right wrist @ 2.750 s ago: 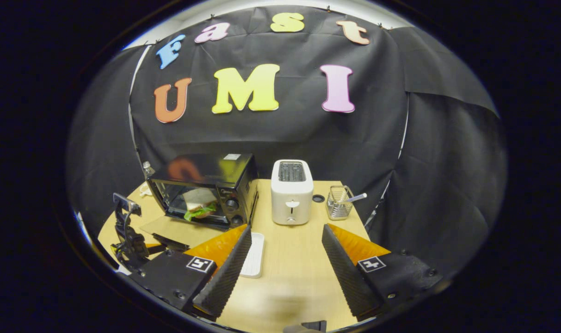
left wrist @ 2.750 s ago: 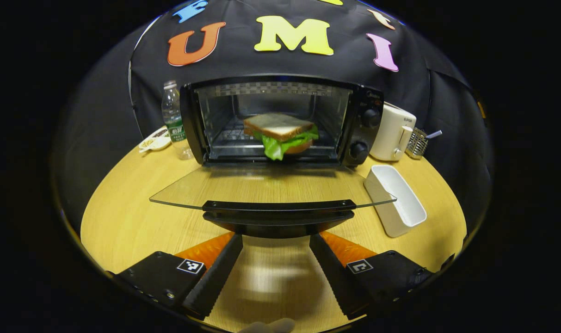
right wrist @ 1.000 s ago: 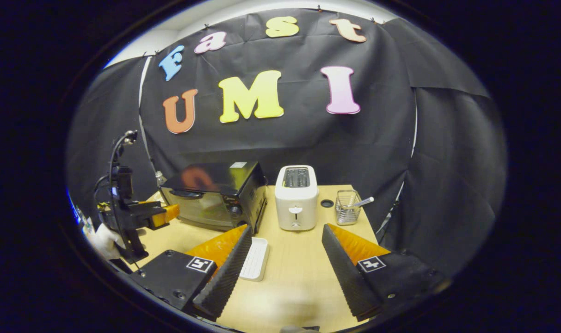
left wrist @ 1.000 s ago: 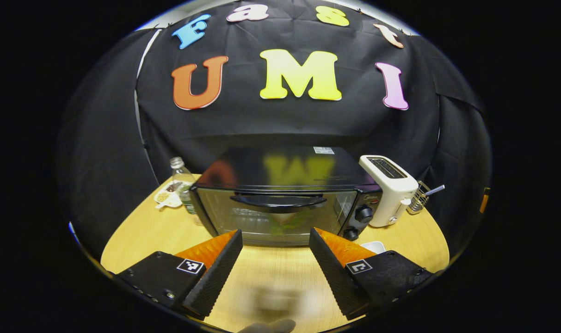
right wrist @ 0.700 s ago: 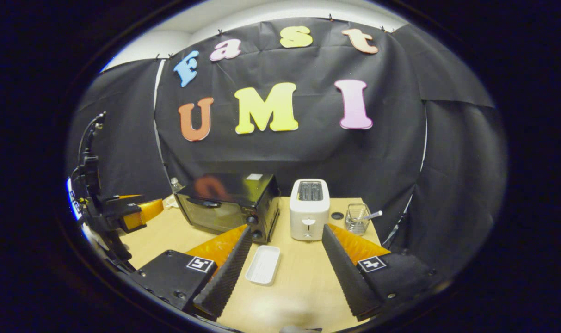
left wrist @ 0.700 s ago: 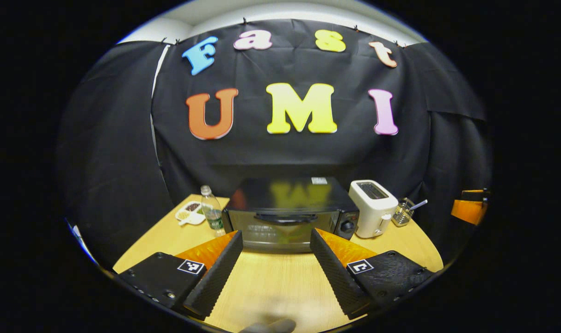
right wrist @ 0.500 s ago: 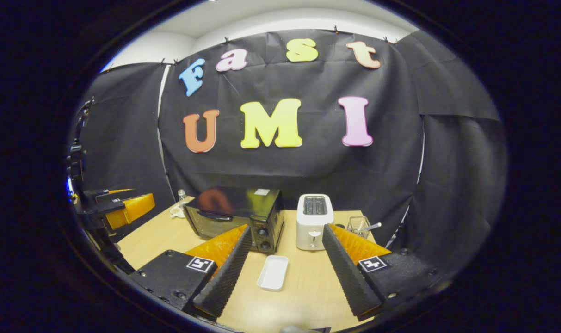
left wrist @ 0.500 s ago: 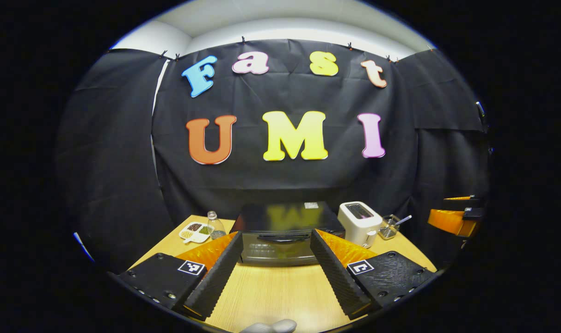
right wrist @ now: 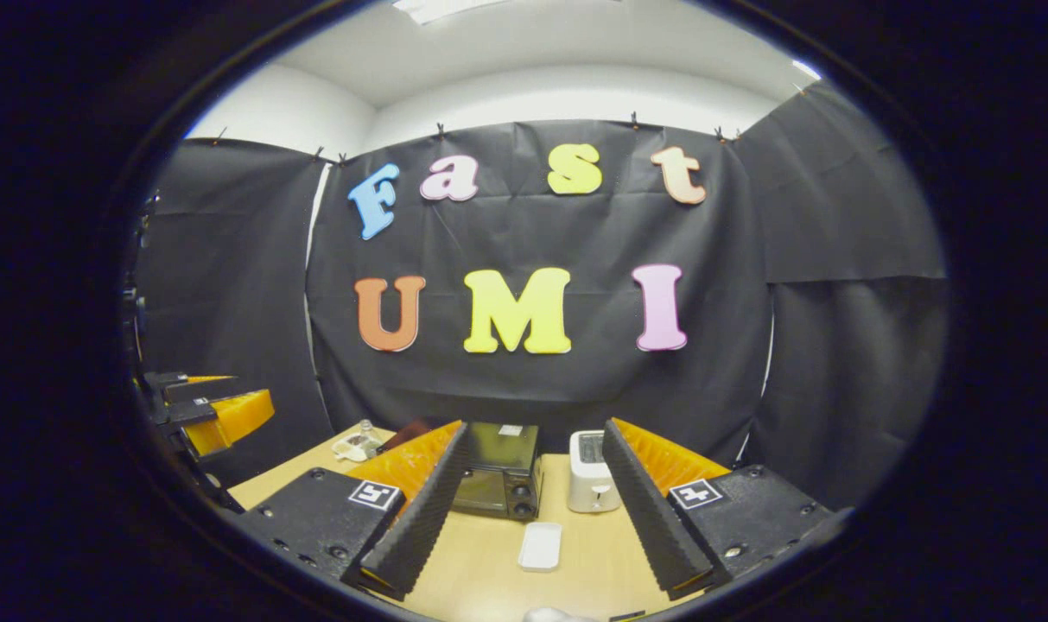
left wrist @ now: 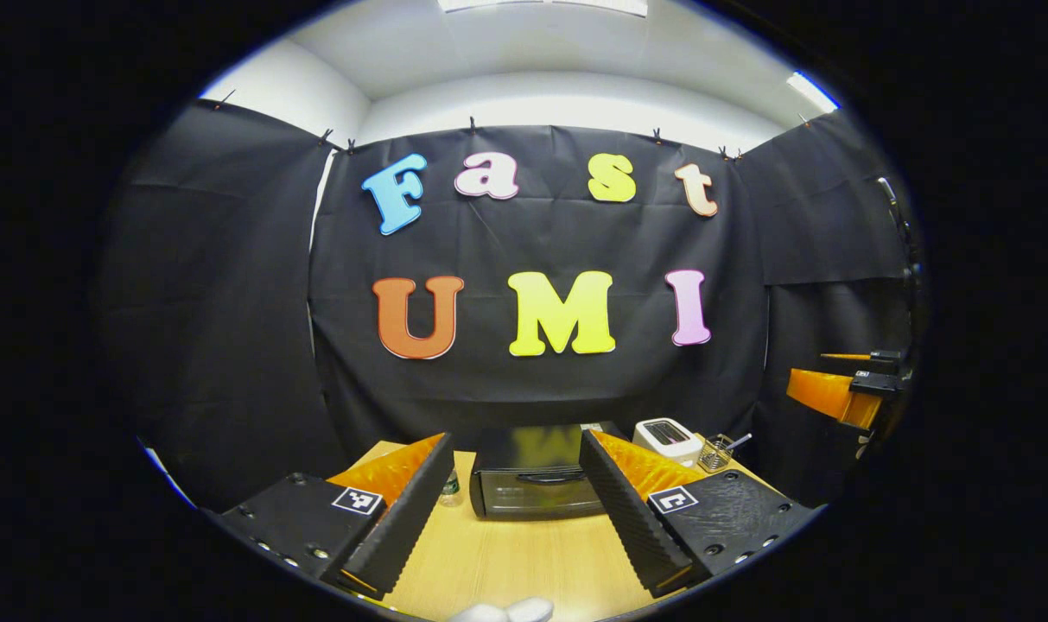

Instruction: Open the electric oven with the left hand, put the food in, and close the electric oven.

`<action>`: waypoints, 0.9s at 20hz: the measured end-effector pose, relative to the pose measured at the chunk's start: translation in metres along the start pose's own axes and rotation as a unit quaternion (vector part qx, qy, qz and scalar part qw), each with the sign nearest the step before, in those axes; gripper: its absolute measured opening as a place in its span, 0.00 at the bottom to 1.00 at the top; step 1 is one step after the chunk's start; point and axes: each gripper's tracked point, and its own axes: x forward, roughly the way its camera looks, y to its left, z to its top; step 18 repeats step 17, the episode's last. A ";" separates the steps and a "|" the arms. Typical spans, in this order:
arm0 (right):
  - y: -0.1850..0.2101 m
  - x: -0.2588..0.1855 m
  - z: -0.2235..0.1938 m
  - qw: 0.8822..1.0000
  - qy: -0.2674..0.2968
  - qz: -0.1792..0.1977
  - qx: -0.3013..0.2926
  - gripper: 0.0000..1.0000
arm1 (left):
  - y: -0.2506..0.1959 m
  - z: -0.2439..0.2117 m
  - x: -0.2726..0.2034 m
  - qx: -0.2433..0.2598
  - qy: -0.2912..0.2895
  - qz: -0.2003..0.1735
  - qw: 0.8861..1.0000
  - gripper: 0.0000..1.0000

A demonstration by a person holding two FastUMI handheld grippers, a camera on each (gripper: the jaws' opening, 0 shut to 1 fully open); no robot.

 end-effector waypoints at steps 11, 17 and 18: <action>0.017 -0.015 0.022 0.999 -0.021 -0.024 0.008 0.90 | 0.012 0.014 -0.006 -0.022 -0.012 -0.010 1.000 0.95; 0.017 -0.017 0.025 0.999 -0.028 -0.042 0.013 0.99 | 0.010 0.015 -0.002 -0.026 -0.010 -0.030 0.999 0.95; 0.017 -0.017 0.025 0.999 -0.028 -0.042 0.013 0.99 | 0.010 0.015 -0.002 -0.026 -0.010 -0.030 0.999 0.95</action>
